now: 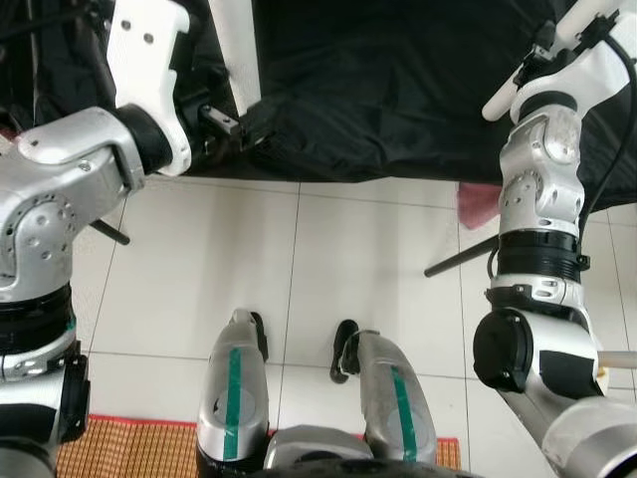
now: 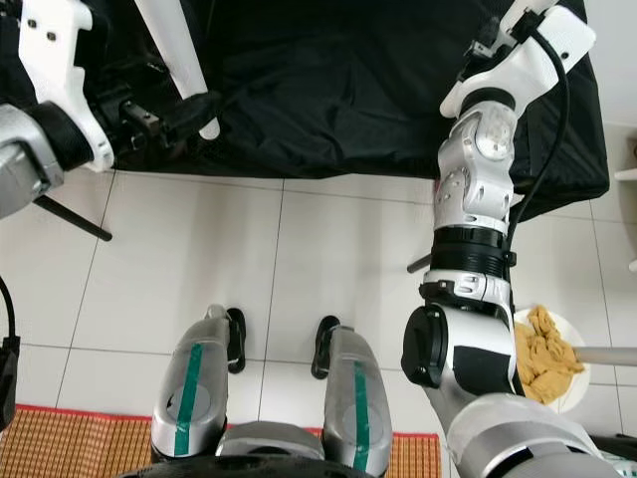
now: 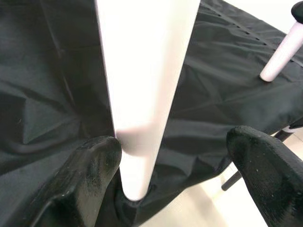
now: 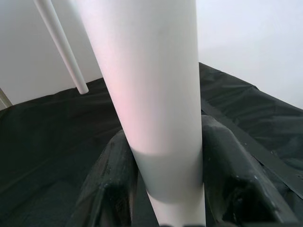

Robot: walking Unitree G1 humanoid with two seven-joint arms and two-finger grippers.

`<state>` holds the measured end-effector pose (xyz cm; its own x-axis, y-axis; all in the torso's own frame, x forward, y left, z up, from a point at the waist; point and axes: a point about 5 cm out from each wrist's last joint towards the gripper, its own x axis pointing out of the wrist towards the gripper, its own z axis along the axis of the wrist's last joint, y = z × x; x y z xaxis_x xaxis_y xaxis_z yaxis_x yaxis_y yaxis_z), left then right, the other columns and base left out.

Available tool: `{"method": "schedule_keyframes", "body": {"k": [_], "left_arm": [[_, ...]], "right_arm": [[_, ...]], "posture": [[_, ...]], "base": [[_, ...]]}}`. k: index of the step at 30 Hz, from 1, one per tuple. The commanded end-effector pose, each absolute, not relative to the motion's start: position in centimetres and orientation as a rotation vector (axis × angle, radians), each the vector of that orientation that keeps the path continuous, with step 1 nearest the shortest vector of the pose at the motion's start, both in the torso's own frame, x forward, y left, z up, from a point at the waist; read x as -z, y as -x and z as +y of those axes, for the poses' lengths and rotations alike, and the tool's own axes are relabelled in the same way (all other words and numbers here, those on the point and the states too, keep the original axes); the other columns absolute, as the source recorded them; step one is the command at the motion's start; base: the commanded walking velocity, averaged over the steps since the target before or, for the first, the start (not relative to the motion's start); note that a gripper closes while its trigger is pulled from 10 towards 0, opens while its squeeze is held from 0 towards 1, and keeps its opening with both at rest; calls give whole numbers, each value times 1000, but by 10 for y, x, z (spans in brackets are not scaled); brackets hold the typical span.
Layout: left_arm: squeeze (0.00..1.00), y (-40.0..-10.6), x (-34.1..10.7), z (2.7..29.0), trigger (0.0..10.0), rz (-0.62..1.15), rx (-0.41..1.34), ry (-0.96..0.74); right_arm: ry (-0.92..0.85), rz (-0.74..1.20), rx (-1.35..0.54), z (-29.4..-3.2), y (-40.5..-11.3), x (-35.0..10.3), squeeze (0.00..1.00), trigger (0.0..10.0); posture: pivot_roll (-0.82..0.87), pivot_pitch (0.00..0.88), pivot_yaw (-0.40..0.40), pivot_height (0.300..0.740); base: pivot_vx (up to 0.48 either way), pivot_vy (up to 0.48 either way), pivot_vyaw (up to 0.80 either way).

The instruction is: Building children table

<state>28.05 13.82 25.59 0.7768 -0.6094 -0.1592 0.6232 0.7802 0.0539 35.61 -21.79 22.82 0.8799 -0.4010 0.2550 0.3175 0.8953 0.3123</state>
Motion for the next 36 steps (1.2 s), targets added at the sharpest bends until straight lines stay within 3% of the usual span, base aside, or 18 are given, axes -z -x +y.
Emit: {"method": "schedule_keyframes", "body": {"k": [1,18,19,34,35,36], "left_arm": [[0,-286,-256,136,10000,132,663,-134],[0,-322,-270,157,10000,96,495,-178],[0,-324,-271,157,0,77,488,-178],[0,-334,-292,150,157,-16,479,-186],[0,-336,-297,151,5529,-27,469,-186],[0,-338,-299,151,5529,-34,463,-186]], "right_arm": [[-346,-430,444,-233,-348,-244,0,10000],[-356,-447,451,-233,-345,-246,0,10000],[-358,-451,449,-233,-345,-247,0,10000],[-375,-462,424,-228,-345,-250,0,10000],[-376,-465,418,-228,-345,-251,0,10000],[-377,-466,415,-227,-345,-252,0,10000]], "posture": [[145,133,-26,740],[130,118,-8,740],[130,111,-9,740],[125,99,-4,740],[125,100,-5,740],[125,99,-5,740]], "base": [[0,0,0],[0,0,0],[0,0,0],[0,0,0],[0,0,0],[0,0,0]]}}
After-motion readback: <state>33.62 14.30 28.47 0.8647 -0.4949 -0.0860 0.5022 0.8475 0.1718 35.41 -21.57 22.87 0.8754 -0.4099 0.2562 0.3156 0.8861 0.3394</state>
